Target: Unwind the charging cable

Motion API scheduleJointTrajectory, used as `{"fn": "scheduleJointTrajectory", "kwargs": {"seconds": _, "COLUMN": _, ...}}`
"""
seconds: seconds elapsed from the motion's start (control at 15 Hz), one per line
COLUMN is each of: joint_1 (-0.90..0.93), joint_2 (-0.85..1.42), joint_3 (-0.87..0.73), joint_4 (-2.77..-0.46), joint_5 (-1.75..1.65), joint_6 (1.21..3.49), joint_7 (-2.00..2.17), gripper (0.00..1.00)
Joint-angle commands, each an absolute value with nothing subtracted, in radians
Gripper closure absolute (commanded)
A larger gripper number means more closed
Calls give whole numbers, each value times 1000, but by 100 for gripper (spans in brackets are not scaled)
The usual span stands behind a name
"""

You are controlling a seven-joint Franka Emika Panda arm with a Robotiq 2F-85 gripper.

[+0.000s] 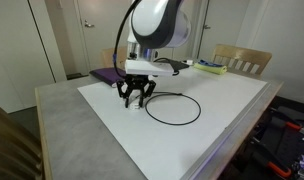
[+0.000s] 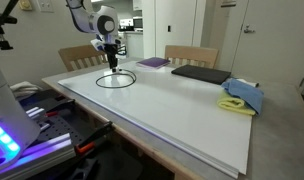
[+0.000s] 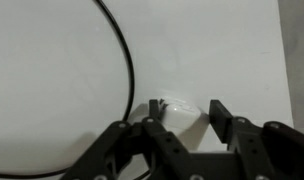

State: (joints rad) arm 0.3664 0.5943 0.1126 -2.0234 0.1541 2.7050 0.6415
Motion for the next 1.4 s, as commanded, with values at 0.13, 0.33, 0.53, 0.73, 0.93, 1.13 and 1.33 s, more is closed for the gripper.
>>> {"fn": "scheduleJointTrajectory", "kwargs": {"seconds": 0.13, "joint_1": 368, "joint_2": 585, "joint_3": 109, "joint_4": -2029, "joint_5": 159, "joint_6": 2697, "joint_7": 620, "gripper": 72}}
{"fn": "scheduleJointTrajectory", "kwargs": {"seconds": 0.33, "joint_1": 400, "joint_2": 559, "joint_3": 65, "joint_4": -2035, "joint_5": 125, "joint_6": 2684, "joint_7": 664, "gripper": 72}}
{"fn": "scheduleJointTrajectory", "kwargs": {"seconds": 0.53, "joint_1": 449, "joint_2": 530, "joint_3": -17, "joint_4": -2039, "joint_5": 69, "joint_6": 2674, "joint_7": 764, "gripper": 72}}
{"fn": "scheduleJointTrajectory", "kwargs": {"seconds": 0.73, "joint_1": 524, "joint_2": 502, "joint_3": -148, "joint_4": -2045, "joint_5": -50, "joint_6": 2669, "joint_7": 975, "gripper": 72}}
{"fn": "scheduleJointTrajectory", "kwargs": {"seconds": 0.93, "joint_1": 481, "joint_2": 523, "joint_3": -118, "joint_4": -2022, "joint_5": -102, "joint_6": 2691, "joint_7": 998, "gripper": 72}}
{"fn": "scheduleJointTrajectory", "kwargs": {"seconds": 1.13, "joint_1": 472, "joint_2": 521, "joint_3": -114, "joint_4": -2021, "joint_5": -110, "joint_6": 2691, "joint_7": 1004, "gripper": 47}}
{"fn": "scheduleJointTrajectory", "kwargs": {"seconds": 1.33, "joint_1": 480, "joint_2": 533, "joint_3": -118, "joint_4": -2015, "joint_5": -114, "joint_6": 2678, "joint_7": 1017, "gripper": 72}}
